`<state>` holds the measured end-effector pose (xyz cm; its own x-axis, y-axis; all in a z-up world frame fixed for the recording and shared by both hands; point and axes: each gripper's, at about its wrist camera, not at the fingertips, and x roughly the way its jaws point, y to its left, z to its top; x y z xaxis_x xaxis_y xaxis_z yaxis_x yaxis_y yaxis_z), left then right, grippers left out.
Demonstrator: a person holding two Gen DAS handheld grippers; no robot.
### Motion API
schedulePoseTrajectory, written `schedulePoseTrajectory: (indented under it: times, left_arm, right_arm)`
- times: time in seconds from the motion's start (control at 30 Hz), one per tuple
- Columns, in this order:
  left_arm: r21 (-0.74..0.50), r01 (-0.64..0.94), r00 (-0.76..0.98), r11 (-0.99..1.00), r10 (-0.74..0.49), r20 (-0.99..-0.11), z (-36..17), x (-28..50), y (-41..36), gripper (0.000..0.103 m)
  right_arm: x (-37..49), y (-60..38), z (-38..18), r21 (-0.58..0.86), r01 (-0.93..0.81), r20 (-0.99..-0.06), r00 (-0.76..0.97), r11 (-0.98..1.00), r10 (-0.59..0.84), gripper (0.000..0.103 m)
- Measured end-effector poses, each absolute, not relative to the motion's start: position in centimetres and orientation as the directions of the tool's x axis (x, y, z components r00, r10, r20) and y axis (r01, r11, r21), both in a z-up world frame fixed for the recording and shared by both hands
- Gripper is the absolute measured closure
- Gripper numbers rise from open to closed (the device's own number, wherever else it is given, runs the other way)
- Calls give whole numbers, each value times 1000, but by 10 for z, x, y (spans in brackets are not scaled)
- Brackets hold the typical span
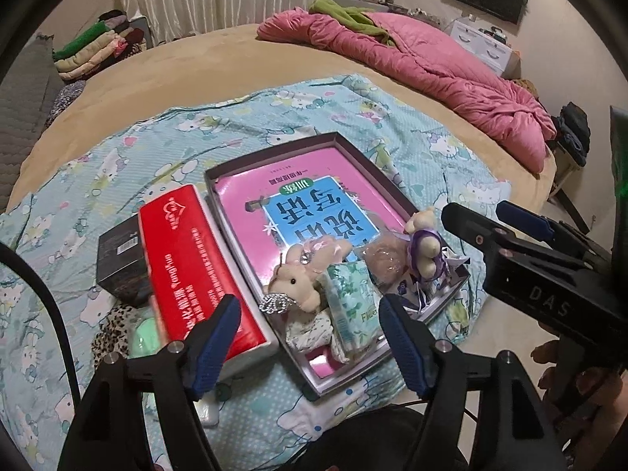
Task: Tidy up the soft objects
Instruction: 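Move both open grippers back toward the leopard-print scrunchie and remaining items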
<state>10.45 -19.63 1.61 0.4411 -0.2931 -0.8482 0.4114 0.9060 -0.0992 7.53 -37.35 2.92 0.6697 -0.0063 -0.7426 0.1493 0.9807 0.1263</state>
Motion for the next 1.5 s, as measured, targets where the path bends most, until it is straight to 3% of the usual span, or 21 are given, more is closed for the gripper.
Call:
schedulePoseTrajectory:
  times: [0.97,1.5]
  left_arm:
    - [-107,290,533,951,-254,-807,65,78,-120,31]
    - [-114,162,588,980,-189,-786,90,79,-42,31]
  right_arm:
    - [54,-303,82,69,14,-683,729,998,37,23]
    - [49,-258,100,55,-74,-662,744,996,91,23]
